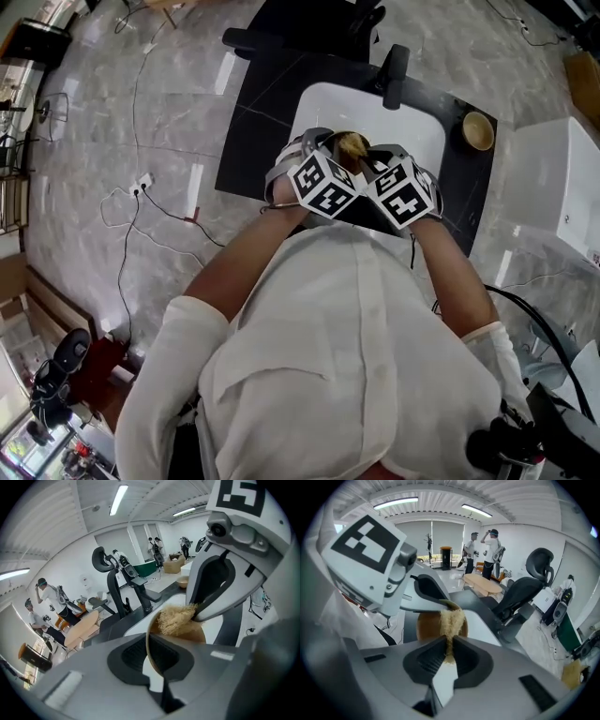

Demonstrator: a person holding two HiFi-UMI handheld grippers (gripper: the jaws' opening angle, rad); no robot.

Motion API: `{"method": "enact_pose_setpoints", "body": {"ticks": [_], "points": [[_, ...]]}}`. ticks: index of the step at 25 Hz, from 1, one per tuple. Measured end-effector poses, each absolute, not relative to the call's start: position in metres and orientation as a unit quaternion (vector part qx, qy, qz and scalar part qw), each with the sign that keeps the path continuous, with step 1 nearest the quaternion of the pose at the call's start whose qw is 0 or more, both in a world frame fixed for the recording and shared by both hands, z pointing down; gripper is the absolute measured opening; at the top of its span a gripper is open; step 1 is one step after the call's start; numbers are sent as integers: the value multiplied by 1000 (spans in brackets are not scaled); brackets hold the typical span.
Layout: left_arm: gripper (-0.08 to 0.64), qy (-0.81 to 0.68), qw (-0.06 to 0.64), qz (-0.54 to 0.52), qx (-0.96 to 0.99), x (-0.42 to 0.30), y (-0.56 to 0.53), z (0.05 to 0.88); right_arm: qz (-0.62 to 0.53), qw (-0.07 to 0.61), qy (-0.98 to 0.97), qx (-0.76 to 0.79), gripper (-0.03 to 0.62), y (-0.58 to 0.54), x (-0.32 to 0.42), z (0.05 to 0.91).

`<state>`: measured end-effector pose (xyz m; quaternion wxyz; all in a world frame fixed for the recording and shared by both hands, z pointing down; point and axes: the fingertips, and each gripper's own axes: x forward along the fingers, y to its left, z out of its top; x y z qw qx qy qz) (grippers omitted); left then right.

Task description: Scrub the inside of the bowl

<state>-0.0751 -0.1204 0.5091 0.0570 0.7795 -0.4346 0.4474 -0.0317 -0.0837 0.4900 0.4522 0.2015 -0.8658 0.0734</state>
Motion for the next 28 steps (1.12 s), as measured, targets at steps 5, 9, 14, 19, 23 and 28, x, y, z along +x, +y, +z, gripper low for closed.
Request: {"method": "enact_pose_setpoints", "body": {"ticks": [5,9,14,19,23,28], "points": [[12,-441,50,452,774,-60,-117,510,66,485,-846,213,34,-89,-12,503],[18,-446,34,446,775,-50,-119,503,96,491,-841,206,34,-83,0,517],[20,-452,21,438,777,-42,-121,497,208,446,-849,192,34,-66,0,529],[19,-449,16,428,784,-37,-122,492,265,411,-855,171,34,-57,-12,527],[15,-442,20,423,791,-39,-119,493,255,384,-873,158,34,-61,-23,512],[11,-434,15,428,792,-43,-118,494,208,404,-868,198,34,-83,-18,501]]}}
